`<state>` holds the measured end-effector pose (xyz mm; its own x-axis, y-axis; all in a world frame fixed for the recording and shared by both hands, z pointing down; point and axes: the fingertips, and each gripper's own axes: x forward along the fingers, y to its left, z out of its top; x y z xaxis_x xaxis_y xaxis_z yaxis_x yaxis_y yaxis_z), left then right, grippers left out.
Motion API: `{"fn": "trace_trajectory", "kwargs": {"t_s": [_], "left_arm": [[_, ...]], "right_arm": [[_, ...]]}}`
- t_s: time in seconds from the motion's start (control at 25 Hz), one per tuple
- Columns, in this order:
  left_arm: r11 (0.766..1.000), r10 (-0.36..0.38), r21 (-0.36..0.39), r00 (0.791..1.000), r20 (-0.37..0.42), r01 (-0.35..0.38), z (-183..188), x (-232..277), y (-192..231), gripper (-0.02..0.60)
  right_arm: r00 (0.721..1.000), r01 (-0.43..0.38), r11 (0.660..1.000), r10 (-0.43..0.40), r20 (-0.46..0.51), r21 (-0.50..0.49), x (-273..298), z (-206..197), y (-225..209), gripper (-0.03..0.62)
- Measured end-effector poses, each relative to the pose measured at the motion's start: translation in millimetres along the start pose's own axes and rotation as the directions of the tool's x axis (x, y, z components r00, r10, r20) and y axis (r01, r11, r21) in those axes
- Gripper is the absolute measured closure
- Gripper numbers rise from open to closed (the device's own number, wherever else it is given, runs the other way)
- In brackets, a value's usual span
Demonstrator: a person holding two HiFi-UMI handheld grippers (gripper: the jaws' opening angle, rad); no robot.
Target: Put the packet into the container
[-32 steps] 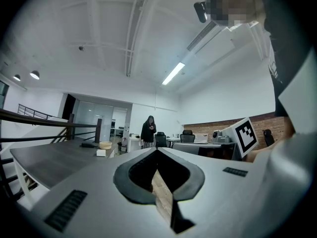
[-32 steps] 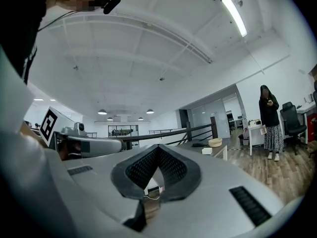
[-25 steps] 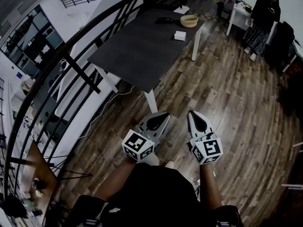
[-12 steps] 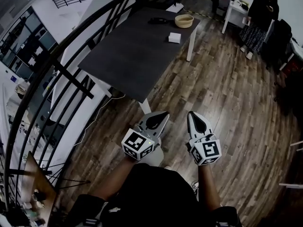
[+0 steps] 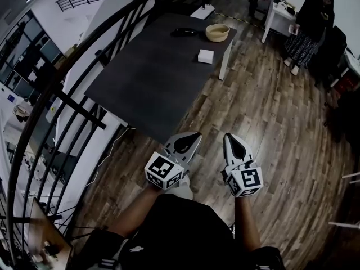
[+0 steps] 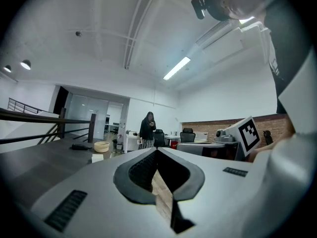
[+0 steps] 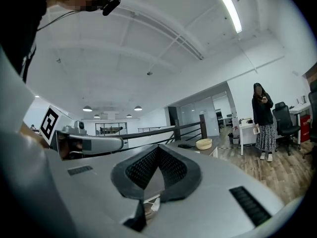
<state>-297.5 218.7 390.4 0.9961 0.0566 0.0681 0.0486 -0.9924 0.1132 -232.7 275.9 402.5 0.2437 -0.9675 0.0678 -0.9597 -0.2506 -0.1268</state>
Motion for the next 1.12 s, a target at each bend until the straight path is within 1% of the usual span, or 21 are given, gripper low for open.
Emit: {"fn": "trace_trajectory", "kwargs": {"t_s": [0.24,0.4,0.52,0.64,0.8,0.92,1.12], "left_arm": [[1.0,-0.029,-0.007,1.0,-0.001,0.029,5,27,41,0.577],[0.999,-0.042,-0.014,0.999,-0.007,0.042,3,38,68,0.577],[0.998,-0.055,-0.018,0.998,-0.005,0.055,1,45,86,0.577],[0.998,-0.054,-0.017,0.998,-0.006,0.054,4,50,100,0.577],[0.997,-0.072,0.023,0.997,-0.007,0.072,8,59,104,0.577],[0.997,-0.079,0.012,0.997,-0.011,0.079,6,74,111,0.577],[0.997,-0.073,0.002,0.997,-0.033,0.073,2,112,123,0.577]], "right_arm": [[1.0,0.028,1.0,-0.028,-0.009,0.003,44,3,-17,0.591],[0.999,0.036,0.999,-0.036,-0.012,0.003,72,8,-19,0.591],[0.998,0.054,0.999,-0.054,-0.024,-0.011,90,2,-23,0.591],[0.998,0.06,0.998,-0.061,-0.024,-0.02,104,2,-22,0.591],[0.998,0.06,0.998,-0.061,-0.03,-0.017,112,3,-22,0.591],[0.998,0.058,0.998,-0.059,-0.024,-0.021,124,7,-30,0.591],[0.999,0.048,0.999,-0.049,-0.024,-0.016,146,13,-67,0.591]]}}
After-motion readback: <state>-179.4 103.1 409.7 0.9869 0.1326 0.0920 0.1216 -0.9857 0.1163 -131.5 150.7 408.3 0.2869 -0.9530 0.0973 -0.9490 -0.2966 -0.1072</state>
